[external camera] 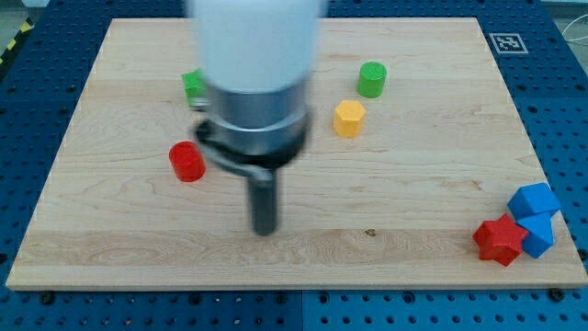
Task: Move the red circle towards the red star
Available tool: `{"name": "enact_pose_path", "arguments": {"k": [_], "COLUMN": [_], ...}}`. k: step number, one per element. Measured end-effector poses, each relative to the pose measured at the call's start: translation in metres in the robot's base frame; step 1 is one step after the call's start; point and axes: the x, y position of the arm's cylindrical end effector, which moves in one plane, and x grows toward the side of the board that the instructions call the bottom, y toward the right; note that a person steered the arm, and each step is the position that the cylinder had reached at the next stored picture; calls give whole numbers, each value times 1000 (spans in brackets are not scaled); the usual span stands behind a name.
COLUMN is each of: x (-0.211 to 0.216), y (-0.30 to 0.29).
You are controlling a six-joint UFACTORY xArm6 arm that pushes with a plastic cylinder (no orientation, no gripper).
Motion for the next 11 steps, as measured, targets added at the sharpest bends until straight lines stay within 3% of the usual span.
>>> {"name": "enact_pose_path", "arguments": {"k": [1, 2, 3, 5, 8, 11], "x": [-8, -50, -95, -95, -57, -33], "y": [-93, -156, -165, -88, -32, 66]}}
